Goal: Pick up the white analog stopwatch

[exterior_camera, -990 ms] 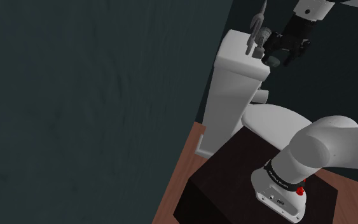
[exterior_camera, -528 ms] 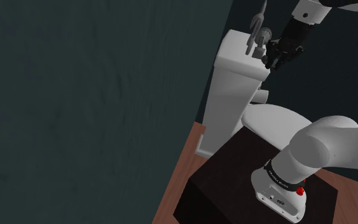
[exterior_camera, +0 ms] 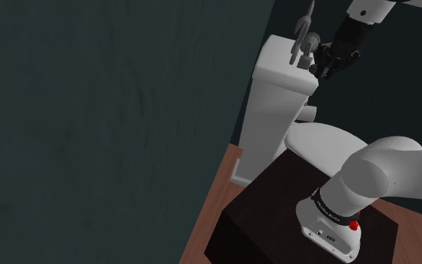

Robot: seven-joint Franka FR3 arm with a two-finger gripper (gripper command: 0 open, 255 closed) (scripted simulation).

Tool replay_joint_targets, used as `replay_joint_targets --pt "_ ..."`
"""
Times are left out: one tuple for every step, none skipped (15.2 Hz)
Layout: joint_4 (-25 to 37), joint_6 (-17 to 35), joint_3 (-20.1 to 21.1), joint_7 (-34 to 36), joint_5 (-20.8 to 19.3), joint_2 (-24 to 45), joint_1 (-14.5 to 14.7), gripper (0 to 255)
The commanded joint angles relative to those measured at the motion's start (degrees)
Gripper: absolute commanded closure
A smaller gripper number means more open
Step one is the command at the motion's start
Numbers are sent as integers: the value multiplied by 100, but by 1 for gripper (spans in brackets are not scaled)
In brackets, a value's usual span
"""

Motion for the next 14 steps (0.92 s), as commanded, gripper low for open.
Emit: replay_joint_targets --pt "172 -126 12 -1 13 46 9 255" --pt "264 -193 18 -2 20 71 13 255" --pt "357 -260 23 -2 27 97 18 255" --pt "450 -326 29 -3 33 124 22 255" --pt "545 -393 34 -4 40 152 26 255" --pt "640 -459 39 -5 46 181 30 255" --pt "736 -525 44 -5 52 211 35 255" --pt "833 -591 49 -6 58 242 39 255" --pt "931 -658 54 -7 64 274 43 255" --pt "1030 -724 58 -8 70 307 47 255" --pt "1129 -790 62 -10 75 340 51 255" --pt "1230 -856 66 -11 81 375 55 255" --pt "1245 -866 67 -11 82 380 56 255" --pt "1245 -866 67 -11 82 380 56 255"
